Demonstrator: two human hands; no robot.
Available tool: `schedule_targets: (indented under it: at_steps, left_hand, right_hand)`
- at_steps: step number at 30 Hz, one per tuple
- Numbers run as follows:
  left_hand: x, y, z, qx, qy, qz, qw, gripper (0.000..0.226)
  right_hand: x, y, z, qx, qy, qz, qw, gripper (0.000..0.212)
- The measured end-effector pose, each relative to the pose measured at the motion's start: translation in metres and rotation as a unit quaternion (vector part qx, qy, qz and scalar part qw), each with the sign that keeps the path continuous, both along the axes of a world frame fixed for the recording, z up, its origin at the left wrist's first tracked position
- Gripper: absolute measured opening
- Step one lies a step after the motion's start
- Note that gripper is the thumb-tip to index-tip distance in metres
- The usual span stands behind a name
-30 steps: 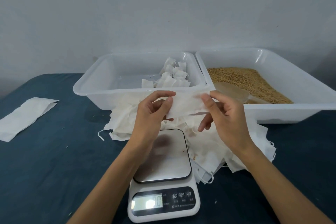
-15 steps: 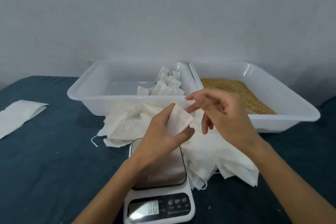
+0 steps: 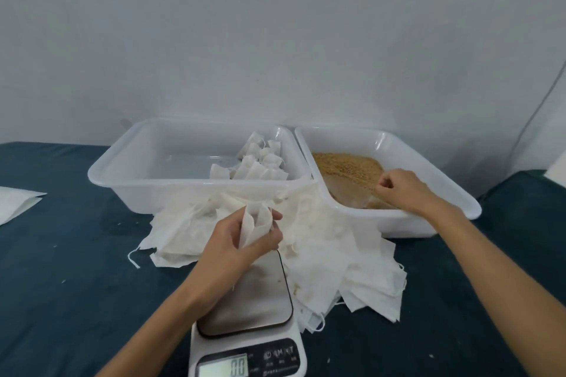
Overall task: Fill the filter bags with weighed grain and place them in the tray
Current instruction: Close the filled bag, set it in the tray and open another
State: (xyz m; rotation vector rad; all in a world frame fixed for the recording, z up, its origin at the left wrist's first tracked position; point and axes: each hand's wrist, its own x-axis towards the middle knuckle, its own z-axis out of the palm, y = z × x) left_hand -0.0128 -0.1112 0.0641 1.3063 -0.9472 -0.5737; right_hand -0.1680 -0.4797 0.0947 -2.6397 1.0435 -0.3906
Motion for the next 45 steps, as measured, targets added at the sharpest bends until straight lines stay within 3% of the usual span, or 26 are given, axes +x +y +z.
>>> schedule_targets:
  at_steps: [5, 11, 17, 21, 25, 29, 31, 35, 40, 45]
  left_hand:
    - [-0.003, 0.003, 0.004, 0.006, -0.002, 0.013, 1.000, 0.040]
    - [-0.007, 0.003, 0.004, 0.005, 0.014, -0.010, 1.000, 0.034]
    - [-0.006, 0.001, 0.002, -0.004, 0.035, 0.006, 0.999, 0.039]
    - [-0.006, 0.001, 0.003, -0.017, 0.041, -0.008, 0.999, 0.042]
    - [-0.006, 0.000, 0.003, -0.012, 0.045, -0.004, 0.999, 0.044]
    - [-0.009, -0.001, 0.001, -0.002, 0.047, -0.002, 0.999, 0.047]
    - [-0.009, -0.001, 0.000, 0.000, 0.049, -0.001, 0.999, 0.048]
    - [-0.009, -0.001, 0.000, 0.001, 0.051, 0.000, 0.999, 0.047]
    - [-0.008, 0.000, 0.000, 0.004, 0.050, -0.001, 0.999, 0.046]
    - [-0.006, -0.001, 0.000, 0.002, 0.044, 0.001, 0.999, 0.043]
  right_hand:
    - [0.001, 0.000, 0.004, 0.043, 0.067, 0.009, 0.997, 0.050]
    - [0.008, 0.000, 0.007, 0.000, 0.132, 0.012, 0.991, 0.021]
    - [0.008, -0.012, 0.002, -0.043, 0.085, -0.045, 0.994, 0.028]
    - [0.009, -0.016, 0.003, -0.083, 0.092, -0.056, 0.991, 0.021]
    - [0.005, -0.017, 0.009, -0.198, 0.100, -0.157, 0.963, 0.017]
    - [0.001, -0.017, 0.013, -0.206, 0.159, -0.210, 0.942, 0.018]
    - [0.002, -0.016, 0.012, -0.206, 0.191, -0.203, 0.938, 0.011]
    - [0.009, -0.017, 0.008, -0.226, 0.211, -0.119, 0.944, 0.020]
    - [0.011, -0.022, 0.000, -0.093, 0.109, -0.077, 0.987, 0.020]
    - [0.006, -0.027, -0.002, 0.012, 0.014, -0.068, 0.998, 0.029]
